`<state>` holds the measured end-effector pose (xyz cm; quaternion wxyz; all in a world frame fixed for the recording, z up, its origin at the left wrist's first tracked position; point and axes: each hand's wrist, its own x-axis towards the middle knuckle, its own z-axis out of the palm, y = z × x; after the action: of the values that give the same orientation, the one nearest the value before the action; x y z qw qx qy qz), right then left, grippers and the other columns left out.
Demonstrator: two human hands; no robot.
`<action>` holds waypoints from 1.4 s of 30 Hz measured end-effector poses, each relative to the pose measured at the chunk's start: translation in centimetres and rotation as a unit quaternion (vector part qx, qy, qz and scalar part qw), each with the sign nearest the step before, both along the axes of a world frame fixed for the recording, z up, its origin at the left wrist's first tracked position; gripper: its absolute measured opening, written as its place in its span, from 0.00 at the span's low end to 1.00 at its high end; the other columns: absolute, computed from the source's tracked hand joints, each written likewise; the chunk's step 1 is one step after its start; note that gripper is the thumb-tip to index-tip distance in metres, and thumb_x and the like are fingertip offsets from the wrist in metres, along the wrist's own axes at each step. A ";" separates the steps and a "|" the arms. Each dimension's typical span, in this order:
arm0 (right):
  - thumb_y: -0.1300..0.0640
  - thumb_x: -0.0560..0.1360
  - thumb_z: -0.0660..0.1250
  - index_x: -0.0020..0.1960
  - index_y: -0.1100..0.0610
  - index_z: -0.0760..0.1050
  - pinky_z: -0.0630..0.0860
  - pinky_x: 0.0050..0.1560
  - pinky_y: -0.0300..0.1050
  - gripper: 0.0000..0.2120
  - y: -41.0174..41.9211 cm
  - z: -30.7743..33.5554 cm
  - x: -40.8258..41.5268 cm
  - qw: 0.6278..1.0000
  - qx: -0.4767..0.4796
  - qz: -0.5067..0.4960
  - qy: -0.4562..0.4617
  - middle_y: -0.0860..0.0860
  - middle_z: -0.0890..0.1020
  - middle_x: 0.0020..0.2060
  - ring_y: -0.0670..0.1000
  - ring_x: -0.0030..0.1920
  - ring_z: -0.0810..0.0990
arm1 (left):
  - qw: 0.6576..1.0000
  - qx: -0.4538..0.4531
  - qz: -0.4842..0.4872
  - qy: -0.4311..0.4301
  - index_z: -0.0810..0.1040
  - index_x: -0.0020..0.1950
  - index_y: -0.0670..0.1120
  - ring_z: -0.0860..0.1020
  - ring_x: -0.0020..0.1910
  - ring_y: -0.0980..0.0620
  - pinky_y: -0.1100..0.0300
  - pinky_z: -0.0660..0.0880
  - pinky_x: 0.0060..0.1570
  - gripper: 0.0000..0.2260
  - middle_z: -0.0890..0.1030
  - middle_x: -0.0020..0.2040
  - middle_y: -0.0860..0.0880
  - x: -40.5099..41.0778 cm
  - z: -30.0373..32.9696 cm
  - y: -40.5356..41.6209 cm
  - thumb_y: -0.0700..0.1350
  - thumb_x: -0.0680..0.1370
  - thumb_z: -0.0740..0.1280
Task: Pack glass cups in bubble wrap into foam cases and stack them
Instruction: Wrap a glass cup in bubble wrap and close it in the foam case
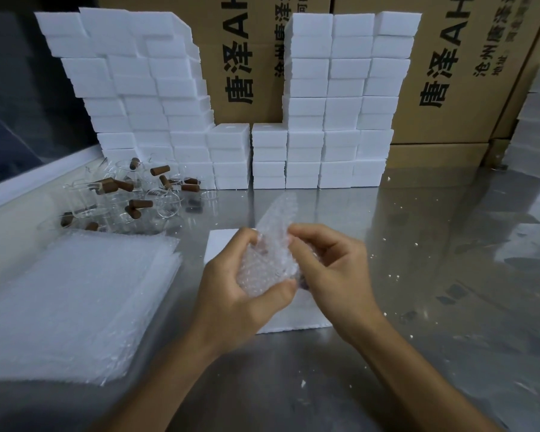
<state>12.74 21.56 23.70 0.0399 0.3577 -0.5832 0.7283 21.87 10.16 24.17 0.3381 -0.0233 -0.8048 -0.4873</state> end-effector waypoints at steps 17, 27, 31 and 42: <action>0.44 0.77 0.61 0.30 0.61 0.66 0.64 0.41 0.40 0.25 0.1 -0.4 1.6 0.951 0.209 0.062 0.217 0.52 0.69 0.27 0.49 0.40 0.72 | 0.992 -0.123 0.032 -0.010 0.72 0.47 0.46 0.72 0.29 0.46 0.62 0.69 0.27 0.20 0.76 0.33 0.46 0.5 0.6 -1.2 0.47 0.62 0.77; 0.45 0.65 0.79 0.62 0.51 0.75 0.80 0.50 0.43 0.29 -0.1 -0.6 1.9 0.970 0.140 0.060 0.191 0.43 0.79 0.55 0.50 0.57 0.80 | 0.998 0.053 -0.007 -0.030 0.71 0.36 0.44 0.71 0.33 0.49 0.51 0.70 0.32 0.20 0.73 0.34 0.38 0.1 0.7 -2.3 0.56 0.63 0.75; 0.50 0.62 0.83 0.62 0.47 0.75 0.80 0.49 0.45 0.32 -0.1 -0.8 1.6 0.960 0.205 0.070 0.177 0.41 0.80 0.53 0.48 0.54 0.81 | 0.982 0.160 -0.029 -0.097 0.71 0.43 0.43 0.77 0.36 0.46 0.52 0.74 0.35 0.24 0.76 0.35 0.44 0.3 0.8 -2.7 0.57 0.60 0.76; 0.68 0.61 0.82 0.57 0.53 0.78 0.82 0.48 0.42 0.28 0.2 0.8 1.5 0.984 0.068 0.147 -0.070 0.49 0.85 0.49 0.49 0.50 0.85 | 0.902 0.402 -0.133 -0.084 0.85 0.52 0.41 0.82 0.51 0.42 0.50 0.79 0.41 0.17 0.82 0.54 0.39 0.2 1.3 -3.0 0.50 0.70 0.68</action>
<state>14.28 21.79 24.51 -0.1325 0.3896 -0.5737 0.7082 22.02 7.15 25.45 0.1820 0.0493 -0.5551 -0.8102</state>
